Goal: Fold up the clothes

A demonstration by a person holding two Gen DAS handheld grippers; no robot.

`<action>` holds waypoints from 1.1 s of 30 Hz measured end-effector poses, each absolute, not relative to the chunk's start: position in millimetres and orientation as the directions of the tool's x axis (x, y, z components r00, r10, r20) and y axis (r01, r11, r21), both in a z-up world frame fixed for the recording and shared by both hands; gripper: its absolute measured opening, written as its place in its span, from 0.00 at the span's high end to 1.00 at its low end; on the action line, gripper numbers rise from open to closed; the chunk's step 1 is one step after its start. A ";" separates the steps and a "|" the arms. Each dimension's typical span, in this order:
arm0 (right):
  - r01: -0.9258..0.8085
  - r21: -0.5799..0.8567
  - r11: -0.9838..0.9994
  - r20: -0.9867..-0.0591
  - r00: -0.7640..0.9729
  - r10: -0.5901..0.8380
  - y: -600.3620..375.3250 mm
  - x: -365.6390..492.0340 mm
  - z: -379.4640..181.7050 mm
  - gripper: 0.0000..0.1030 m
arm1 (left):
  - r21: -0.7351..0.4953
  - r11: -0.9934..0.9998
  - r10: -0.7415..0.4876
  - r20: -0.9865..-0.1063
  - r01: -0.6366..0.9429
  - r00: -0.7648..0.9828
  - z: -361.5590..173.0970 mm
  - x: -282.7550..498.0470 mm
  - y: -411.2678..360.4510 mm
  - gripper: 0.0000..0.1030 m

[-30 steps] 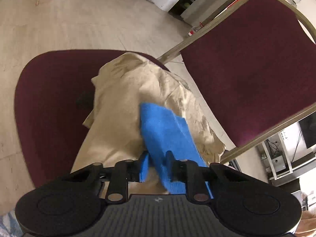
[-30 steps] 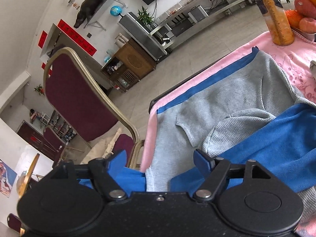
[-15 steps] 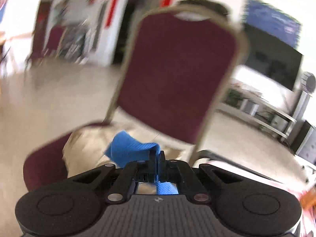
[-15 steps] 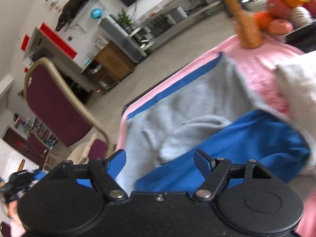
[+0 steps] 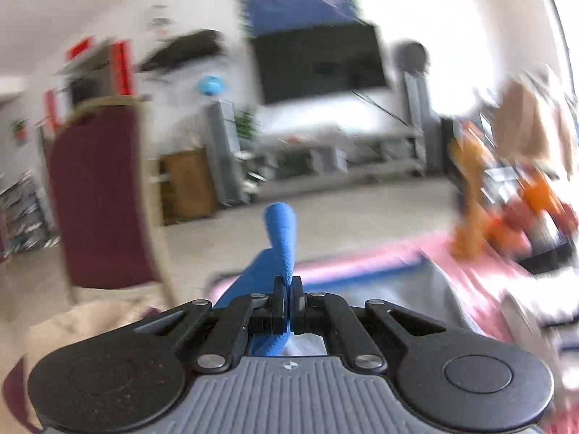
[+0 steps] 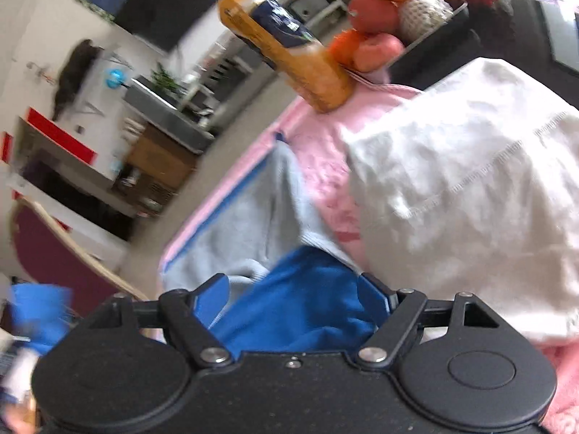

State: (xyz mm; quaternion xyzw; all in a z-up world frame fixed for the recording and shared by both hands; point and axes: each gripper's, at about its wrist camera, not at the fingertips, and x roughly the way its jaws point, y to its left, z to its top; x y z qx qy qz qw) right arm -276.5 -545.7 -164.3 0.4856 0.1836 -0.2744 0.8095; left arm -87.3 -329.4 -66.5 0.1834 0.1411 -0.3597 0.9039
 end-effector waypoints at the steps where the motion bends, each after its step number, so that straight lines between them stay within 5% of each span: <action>1: 0.625 0.679 0.385 -0.562 0.780 -0.275 -545.6 -276.7 -162.9 0.25 | 0.254 0.648 -0.598 -0.415 0.718 0.686 -85.8 -99.0 -346.9 0.99; 3: 0.642 0.657 0.396 -0.577 0.765 -0.285 -545.3 -273.9 -163.7 0.25 | 0.307 0.584 -0.577 -0.495 0.752 0.650 -126.0 -118.8 -377.9 0.86; 6: 0.634 0.666 0.394 -0.575 0.772 -0.269 -546.7 -272.3 -166.0 0.25 | 0.316 0.489 -0.538 -0.625 0.813 0.566 -164.8 -142.8 -394.4 0.83; 11: 0.633 0.666 0.394 -0.579 0.772 -0.261 -548.8 -273.4 -168.8 0.25 | 0.311 0.401 -0.592 -0.630 0.862 0.503 -146.5 -150.1 -352.6 0.69; 18: 0.617 0.625 0.479 -0.608 0.769 -0.197 -536.7 -247.8 -168.9 0.25 | 0.268 0.632 -0.484 -0.597 0.727 0.640 -113.3 -50.4 -262.5 0.69; 24: 0.596 0.608 0.525 -0.682 0.730 -0.038 -531.2 -193.6 -183.4 0.58 | 0.137 0.837 -0.323 -0.658 0.530 0.680 -130.2 45.9 -213.0 0.82; 27: 0.620 0.612 0.490 -0.719 0.695 0.020 -536.9 -169.4 -202.3 0.64 | 0.013 0.876 -0.321 -0.732 0.483 0.601 -153.4 65.1 -204.6 0.82; 33: 0.687 0.644 0.337 -0.741 0.669 0.053 -541.1 -167.4 -231.7 0.65 | 0.027 0.864 -0.308 -0.762 0.503 0.570 -164.0 63.1 -213.2 0.81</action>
